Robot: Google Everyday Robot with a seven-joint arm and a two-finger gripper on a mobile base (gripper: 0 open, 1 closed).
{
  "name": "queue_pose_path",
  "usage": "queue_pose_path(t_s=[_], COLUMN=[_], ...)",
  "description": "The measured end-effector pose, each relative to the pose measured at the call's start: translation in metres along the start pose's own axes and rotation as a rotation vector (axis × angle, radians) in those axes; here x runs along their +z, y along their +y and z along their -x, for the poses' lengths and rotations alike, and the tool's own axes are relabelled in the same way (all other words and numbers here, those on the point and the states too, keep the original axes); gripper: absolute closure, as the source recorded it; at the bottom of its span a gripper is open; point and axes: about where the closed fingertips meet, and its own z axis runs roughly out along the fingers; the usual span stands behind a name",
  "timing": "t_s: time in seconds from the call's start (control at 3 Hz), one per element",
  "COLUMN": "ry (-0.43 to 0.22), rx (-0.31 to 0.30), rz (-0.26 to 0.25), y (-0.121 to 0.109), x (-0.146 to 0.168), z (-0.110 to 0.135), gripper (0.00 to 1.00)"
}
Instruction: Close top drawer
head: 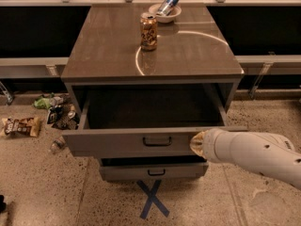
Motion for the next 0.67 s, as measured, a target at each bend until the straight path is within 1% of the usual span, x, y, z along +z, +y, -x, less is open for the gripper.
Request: queue_pose_path(t_s=[0.33,0.67], ry=[0.014,0.006], rx=[-0.031,-0.055], rz=[-0.037,-0.063], y=[-0.025,-0.049], x=[0.009,0.026], z=[-0.007,-0.005], gripper=[1.00,1.00])
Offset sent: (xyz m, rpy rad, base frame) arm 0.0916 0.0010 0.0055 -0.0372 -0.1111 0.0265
